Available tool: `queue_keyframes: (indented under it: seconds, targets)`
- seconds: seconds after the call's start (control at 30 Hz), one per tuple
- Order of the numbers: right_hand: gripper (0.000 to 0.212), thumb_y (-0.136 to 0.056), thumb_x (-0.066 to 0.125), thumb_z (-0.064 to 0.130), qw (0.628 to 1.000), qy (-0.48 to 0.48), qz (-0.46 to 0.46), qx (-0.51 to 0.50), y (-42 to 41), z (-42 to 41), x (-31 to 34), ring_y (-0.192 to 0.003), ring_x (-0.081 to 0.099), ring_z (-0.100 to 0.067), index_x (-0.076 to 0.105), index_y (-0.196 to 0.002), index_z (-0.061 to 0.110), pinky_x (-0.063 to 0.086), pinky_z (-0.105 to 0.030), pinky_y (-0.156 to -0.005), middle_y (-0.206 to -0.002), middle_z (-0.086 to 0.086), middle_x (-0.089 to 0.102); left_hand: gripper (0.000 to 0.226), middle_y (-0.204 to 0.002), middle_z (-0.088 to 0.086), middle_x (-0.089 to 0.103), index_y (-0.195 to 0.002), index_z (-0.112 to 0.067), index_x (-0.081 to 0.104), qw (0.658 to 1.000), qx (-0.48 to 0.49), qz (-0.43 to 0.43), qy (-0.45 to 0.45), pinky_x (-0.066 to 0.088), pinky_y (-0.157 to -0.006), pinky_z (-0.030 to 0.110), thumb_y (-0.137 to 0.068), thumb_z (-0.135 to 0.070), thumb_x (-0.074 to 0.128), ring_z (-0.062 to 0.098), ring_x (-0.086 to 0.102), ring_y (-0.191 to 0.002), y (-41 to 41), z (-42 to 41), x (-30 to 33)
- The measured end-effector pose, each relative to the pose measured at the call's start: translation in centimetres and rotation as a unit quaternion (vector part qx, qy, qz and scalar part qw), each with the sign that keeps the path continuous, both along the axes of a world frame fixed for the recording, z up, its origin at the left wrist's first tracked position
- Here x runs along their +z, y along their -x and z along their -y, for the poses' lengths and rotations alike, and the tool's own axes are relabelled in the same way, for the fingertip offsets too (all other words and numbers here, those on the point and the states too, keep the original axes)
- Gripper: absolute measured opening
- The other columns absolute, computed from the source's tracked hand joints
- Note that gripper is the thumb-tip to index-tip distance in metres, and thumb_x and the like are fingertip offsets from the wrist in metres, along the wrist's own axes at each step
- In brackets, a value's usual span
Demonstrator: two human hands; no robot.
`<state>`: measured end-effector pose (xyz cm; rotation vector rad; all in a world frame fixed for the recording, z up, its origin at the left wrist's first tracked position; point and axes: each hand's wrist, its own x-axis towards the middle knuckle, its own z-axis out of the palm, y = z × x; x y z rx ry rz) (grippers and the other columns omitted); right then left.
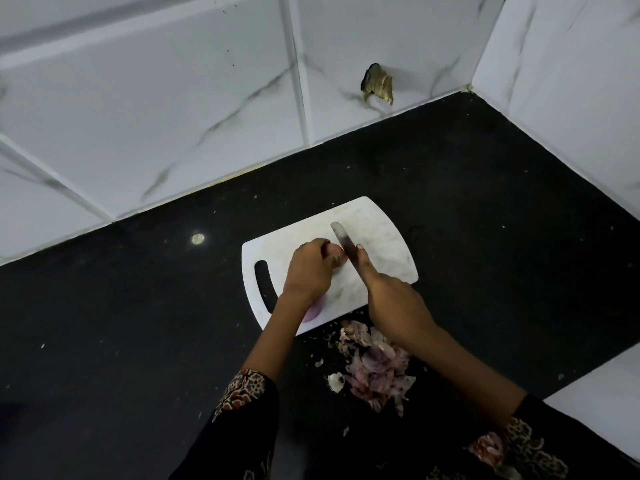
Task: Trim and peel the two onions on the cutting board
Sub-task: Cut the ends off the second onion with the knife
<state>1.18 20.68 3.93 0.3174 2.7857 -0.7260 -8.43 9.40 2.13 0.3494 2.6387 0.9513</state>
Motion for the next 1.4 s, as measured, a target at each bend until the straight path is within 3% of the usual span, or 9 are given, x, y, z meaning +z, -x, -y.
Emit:
queue_keyframes:
  seconds: [0.1,0.27,0.47,0.63,0.8,1.03,1.2,1.33,1.4]
  targets:
    - [0.083,-0.089,0.037,-0.002,1.0,0.01,0.003,-0.004,-0.2,-0.1,-0.1,-0.055,0.038,-0.01,-0.01,-0.15,0.028,0.026,-0.027,-0.047,-0.065,0.006,0.038,0.02,-0.106,0.012,0.067,-0.111,-0.003,0.063,1.0,0.009,-0.008,-0.022,0.037,-0.076,0.021,-0.094,-0.006,0.053,0.024,0.059,-0.096,-0.3,0.2,-0.1]
    - [0.082,-0.091,0.037,0.0,1.0,0.018,0.011,-0.002,-0.4,0.3,0.2,-0.06,0.044,-0.012,-0.012,-0.15,0.028,0.032,-0.028,-0.05,-0.07,0.002,0.044,0.026,-0.108,0.009,0.069,-0.114,-0.005,0.065,0.996,0.032,0.004,-0.081,0.037,-0.079,0.016,-0.088,-0.008,0.065,0.013,0.056,-0.09,-0.6,0.8,-0.4]
    - [0.08,-0.091,0.038,0.001,1.0,0.014,0.019,0.005,0.6,0.4,0.3,-0.072,0.05,-0.018,-0.009,-0.151,0.025,0.034,-0.032,-0.059,-0.083,-0.003,0.05,0.04,-0.117,0.008,0.068,-0.122,-0.008,0.064,0.994,0.044,-0.005,-0.102,0.038,-0.085,0.012,-0.083,-0.009,0.071,0.018,0.061,-0.107,-0.9,0.9,-0.8]
    - [0.081,-0.091,0.039,0.0,0.999,0.032,0.031,-0.007,-0.3,0.5,0.5,-0.056,0.043,-0.011,-0.01,-0.15,0.025,0.03,-0.026,-0.047,-0.066,0.002,0.045,0.038,-0.117,0.006,0.068,-0.122,-0.011,0.064,0.993,0.06,-0.017,-0.1,0.043,-0.09,0.019,-0.084,-0.01,0.071,0.019,0.063,-0.108,-0.9,0.8,-1.3]
    - [0.078,-0.092,0.038,0.002,0.999,0.038,0.034,-0.008,1.4,0.9,0.2,-0.065,0.047,-0.017,-0.008,-0.151,0.023,0.031,-0.027,-0.049,-0.067,0.002,0.042,0.037,-0.116,0.005,0.069,-0.12,-0.012,0.065,0.994,0.062,-0.018,-0.093,0.043,-0.089,0.021,-0.083,-0.012,0.071,0.019,0.063,-0.107,-0.9,0.7,-1.3]
    - [0.085,-0.09,0.044,0.003,0.998,0.032,0.047,-0.001,-0.4,1.2,0.6,-0.059,0.043,-0.013,-0.012,-0.151,0.023,0.031,-0.027,-0.051,-0.067,0.001,0.044,0.038,-0.118,0.004,0.068,-0.121,-0.014,0.065,0.993,0.068,-0.031,-0.091,0.046,-0.093,0.028,-0.084,-0.014,0.071,0.02,0.062,-0.108,-1.4,0.5,-1.4]
    - [0.079,-0.093,0.041,0.005,0.998,0.039,0.057,-0.014,1.3,1.1,0.3,-0.081,0.055,-0.023,-0.01,-0.151,0.021,0.037,-0.034,-0.064,-0.097,-0.013,0.059,0.036,-0.117,0.003,0.068,-0.12,-0.016,0.065,0.993,0.068,-0.031,-0.088,0.045,-0.091,0.026,-0.084,-0.014,0.07,0.019,0.063,-0.108,-1.4,0.5,-1.5]
    - [0.083,-0.09,0.041,0.002,0.996,0.057,0.062,-0.015,-0.5,1.1,0.6,-0.062,0.046,-0.014,-0.013,-0.15,0.025,0.037,-0.034,-0.061,-0.072,-0.001,0.047,0.036,-0.119,0.001,0.067,-0.12,-0.017,0.065,0.993,0.075,-0.024,-0.089,0.044,-0.092,0.025,-0.085,-0.015,0.07,0.018,0.061,-0.11,-1.4,0.6,-1.5]
    - [0.083,-0.09,0.041,0.003,0.997,0.049,0.053,-0.021,-0.7,1.6,0.4,-0.061,0.044,-0.014,-0.013,-0.15,0.025,0.035,-0.034,-0.059,-0.07,0.001,0.045,0.036,-0.12,0.001,0.067,-0.121,-0.018,0.064,0.993,0.078,-0.024,-0.086,0.041,-0.09,0.023,-0.086,-0.017,0.069,0.017,0.061,-0.11,-1.3,0.6,-1.6]
